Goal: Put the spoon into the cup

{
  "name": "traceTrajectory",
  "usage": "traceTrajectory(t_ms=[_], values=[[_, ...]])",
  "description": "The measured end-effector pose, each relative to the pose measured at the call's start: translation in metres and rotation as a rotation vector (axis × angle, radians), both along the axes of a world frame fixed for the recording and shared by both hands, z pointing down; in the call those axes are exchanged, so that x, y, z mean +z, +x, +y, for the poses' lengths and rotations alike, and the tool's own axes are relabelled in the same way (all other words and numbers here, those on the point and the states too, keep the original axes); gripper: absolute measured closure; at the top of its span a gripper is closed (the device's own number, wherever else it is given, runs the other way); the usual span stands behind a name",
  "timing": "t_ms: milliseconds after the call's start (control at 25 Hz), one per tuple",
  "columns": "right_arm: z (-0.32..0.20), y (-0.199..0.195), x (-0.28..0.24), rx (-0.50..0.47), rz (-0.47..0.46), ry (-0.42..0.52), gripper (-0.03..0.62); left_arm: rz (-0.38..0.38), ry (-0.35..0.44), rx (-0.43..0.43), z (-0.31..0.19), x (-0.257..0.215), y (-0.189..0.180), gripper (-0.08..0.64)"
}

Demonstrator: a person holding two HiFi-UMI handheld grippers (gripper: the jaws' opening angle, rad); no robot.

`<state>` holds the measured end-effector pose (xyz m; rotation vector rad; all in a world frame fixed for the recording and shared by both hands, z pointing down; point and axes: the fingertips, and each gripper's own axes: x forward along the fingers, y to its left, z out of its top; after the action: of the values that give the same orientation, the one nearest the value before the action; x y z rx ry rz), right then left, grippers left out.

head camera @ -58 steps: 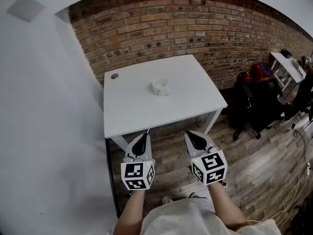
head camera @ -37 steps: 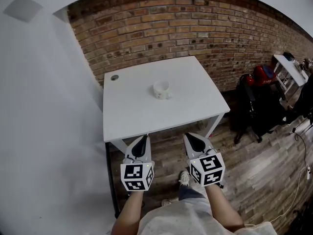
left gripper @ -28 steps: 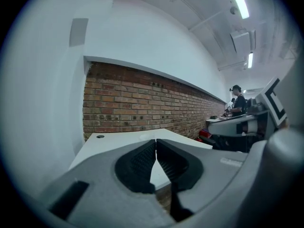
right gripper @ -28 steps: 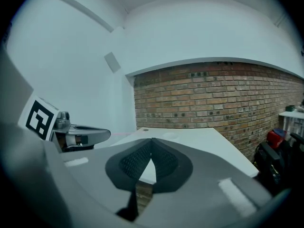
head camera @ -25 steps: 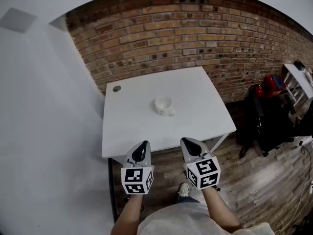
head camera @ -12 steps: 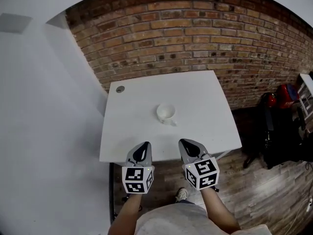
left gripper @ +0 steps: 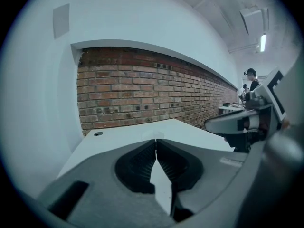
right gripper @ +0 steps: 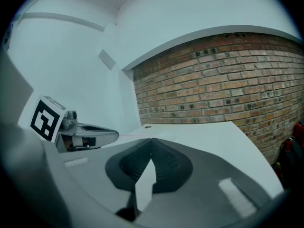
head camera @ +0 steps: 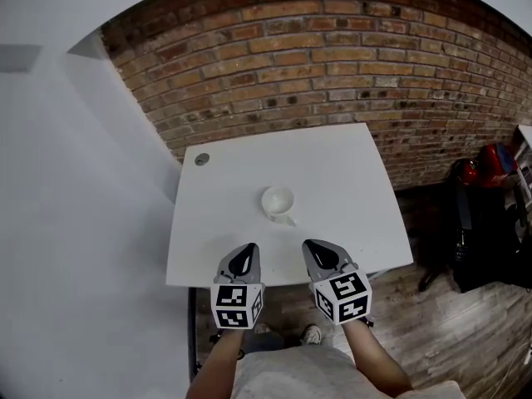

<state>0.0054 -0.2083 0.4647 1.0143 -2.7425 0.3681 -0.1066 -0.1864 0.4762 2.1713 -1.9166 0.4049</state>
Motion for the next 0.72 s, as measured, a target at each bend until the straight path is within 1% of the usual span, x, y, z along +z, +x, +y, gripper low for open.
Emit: traceTrajectory(t_ms=[160,280,480,720], values=[[-0.016,-0.001,0.003,0.012,0.014,-0.006,0.586,-0.001,-0.021,0.017,-0.019,0.007,-0.002,0.558],[-0.029,-0.005,0.004,0.022,0.023,-0.002,0.586,0.003,-0.054,0.032,-0.035,0.017,-0.006,0.557],[-0.048,-0.019,0.005,0.036,0.041,0.005,0.586,0.001,-0.118,0.080,-0.059,0.036,-0.011,0.557],[-0.069,-0.033,0.007,0.066,0.053,-0.005,0.586,0.019,-0.161,0.120,-0.083,0.043,-0.018,0.557]])
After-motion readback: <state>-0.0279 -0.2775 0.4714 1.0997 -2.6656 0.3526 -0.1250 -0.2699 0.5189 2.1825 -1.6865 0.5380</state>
